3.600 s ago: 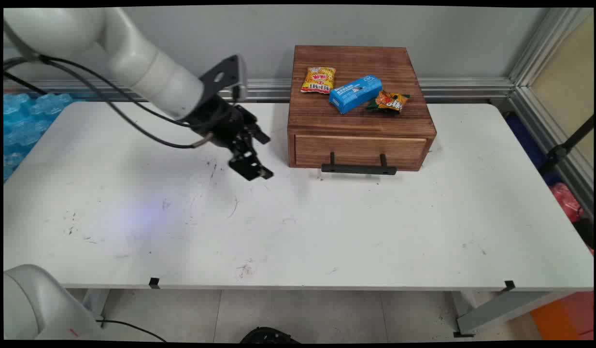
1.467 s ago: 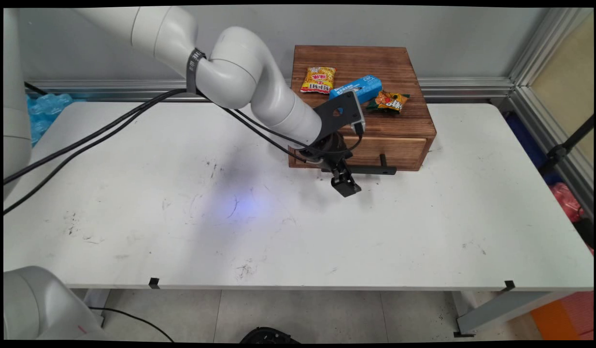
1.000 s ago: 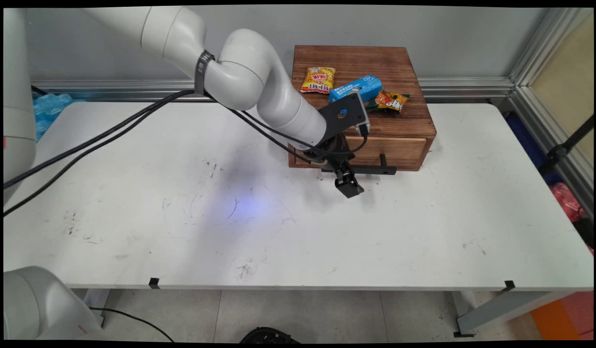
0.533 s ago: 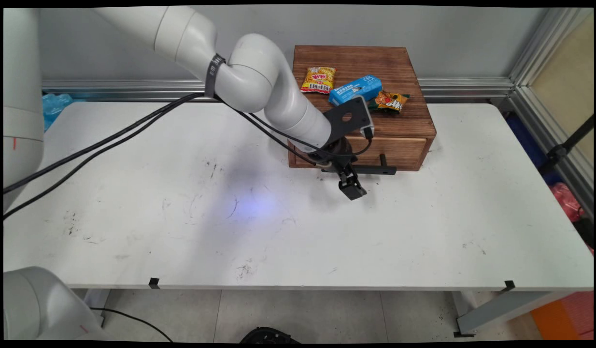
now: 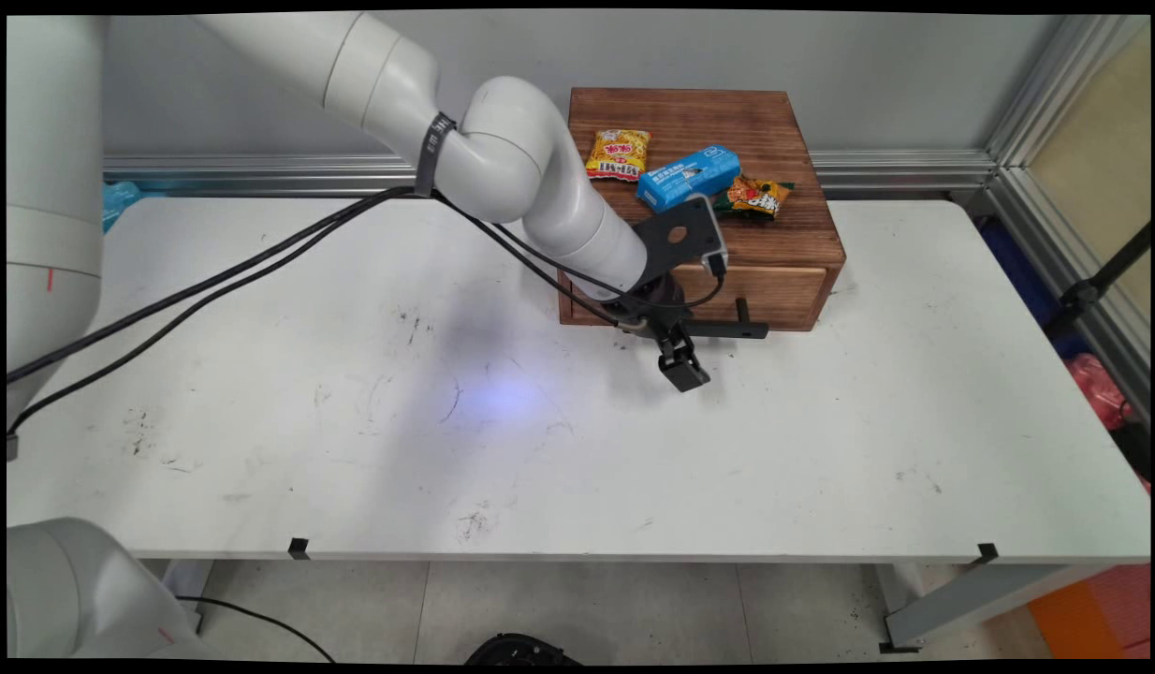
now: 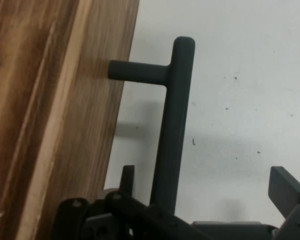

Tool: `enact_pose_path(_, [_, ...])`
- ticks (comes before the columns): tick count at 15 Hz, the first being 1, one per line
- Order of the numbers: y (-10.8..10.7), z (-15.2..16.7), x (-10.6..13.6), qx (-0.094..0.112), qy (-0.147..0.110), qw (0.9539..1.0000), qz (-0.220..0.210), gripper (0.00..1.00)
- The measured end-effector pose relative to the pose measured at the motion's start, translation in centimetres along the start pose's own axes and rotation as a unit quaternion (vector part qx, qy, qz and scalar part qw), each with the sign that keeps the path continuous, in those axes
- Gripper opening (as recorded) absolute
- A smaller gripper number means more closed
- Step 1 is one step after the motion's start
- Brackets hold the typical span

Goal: Open the drawer

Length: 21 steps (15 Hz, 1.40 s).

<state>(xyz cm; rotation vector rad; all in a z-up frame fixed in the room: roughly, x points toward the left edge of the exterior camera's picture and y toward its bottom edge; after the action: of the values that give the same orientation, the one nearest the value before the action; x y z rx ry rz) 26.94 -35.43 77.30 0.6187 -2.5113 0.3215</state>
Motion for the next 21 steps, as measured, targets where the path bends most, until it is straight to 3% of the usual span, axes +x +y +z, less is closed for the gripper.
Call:
enact_pose_path(10, [0.6,0.7,-0.4,-0.015,-0.011,0.9998,-0.008,1.00])
enact_pose_path(21, [3.1,0.5,-0.1,-0.037,-0.014,0.9991,-0.014,1.00])
